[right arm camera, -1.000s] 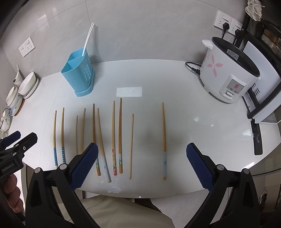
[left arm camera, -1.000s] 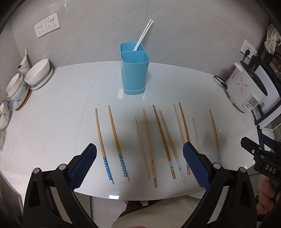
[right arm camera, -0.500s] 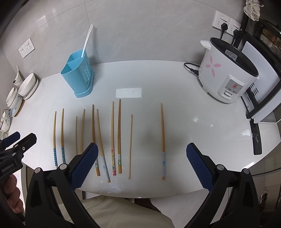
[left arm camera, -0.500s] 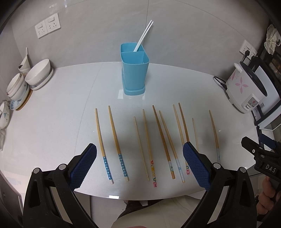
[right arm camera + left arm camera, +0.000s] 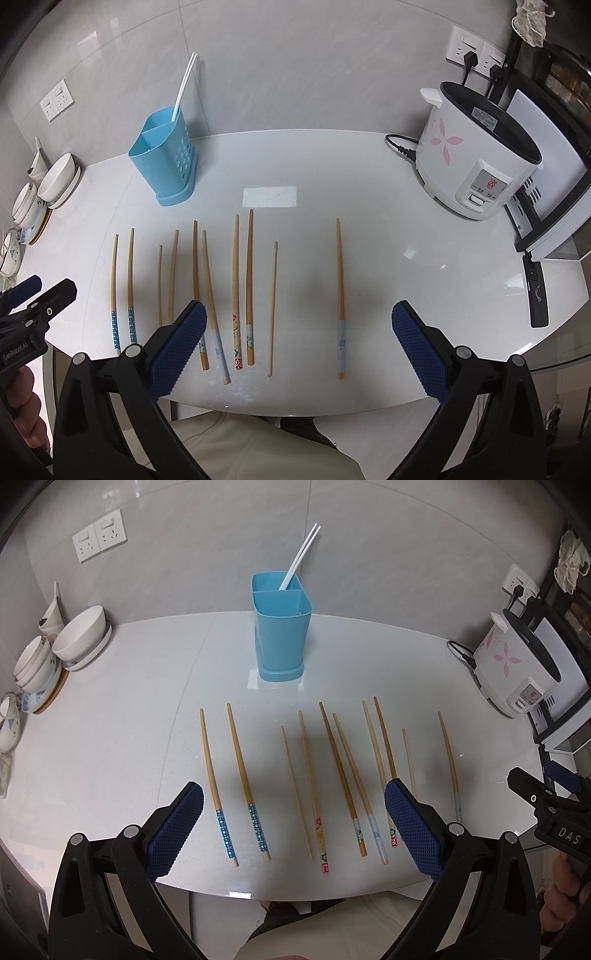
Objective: Organize utensils
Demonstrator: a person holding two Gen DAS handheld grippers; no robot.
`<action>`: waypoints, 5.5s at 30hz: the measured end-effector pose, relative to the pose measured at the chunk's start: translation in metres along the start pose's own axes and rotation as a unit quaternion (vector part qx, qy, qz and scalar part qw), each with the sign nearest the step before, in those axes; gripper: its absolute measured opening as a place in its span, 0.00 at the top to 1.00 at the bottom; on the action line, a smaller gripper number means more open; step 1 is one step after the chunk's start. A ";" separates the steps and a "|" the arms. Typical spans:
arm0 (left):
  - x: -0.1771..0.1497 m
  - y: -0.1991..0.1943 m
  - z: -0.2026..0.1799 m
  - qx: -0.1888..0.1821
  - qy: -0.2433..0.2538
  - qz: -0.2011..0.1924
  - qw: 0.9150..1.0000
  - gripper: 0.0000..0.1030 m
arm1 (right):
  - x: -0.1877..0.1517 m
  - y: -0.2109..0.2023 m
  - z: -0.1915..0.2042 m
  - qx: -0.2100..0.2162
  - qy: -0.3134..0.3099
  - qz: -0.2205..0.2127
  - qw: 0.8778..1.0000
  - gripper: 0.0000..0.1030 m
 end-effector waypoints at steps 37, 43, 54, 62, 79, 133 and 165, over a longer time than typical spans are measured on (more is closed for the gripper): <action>-0.041 0.128 0.134 0.084 -0.091 0.109 0.986 0.20 | -0.027 0.153 0.049 0.039 -0.061 0.128 0.989 0.49; -0.061 0.151 0.142 0.081 -0.087 0.143 0.983 0.28 | -0.046 0.168 0.041 0.030 -0.049 0.166 0.984 0.63; -0.076 0.172 0.140 0.073 -0.077 0.175 0.979 0.42 | -0.054 0.184 0.042 0.033 -0.038 0.196 0.979 0.76; -0.074 0.179 0.133 0.073 -0.074 0.206 0.973 0.74 | -0.046 0.197 0.048 0.030 -0.043 0.207 0.977 0.86; -0.052 0.148 0.122 0.056 -0.079 0.170 0.981 0.93 | -0.033 0.185 0.050 0.030 -0.030 0.192 0.980 0.97; 0.262 0.121 0.026 -0.072 -0.027 -0.258 0.963 0.93 | 0.196 0.121 0.108 0.136 -0.027 -0.074 0.988 0.97; 0.229 0.177 0.035 -0.032 0.012 -0.204 0.978 0.60 | 0.201 0.139 0.132 0.162 -0.037 -0.071 0.984 0.96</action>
Point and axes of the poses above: each gripper's, at about its wrist camera, not at the fingertips, and y roughly the way its jaws point, z to its left, x to its top, the point moved 9 cm from there along y, roughly the way its jaws point, and after that the axes turned 4 degrees about -z, right-handed, at the moved point
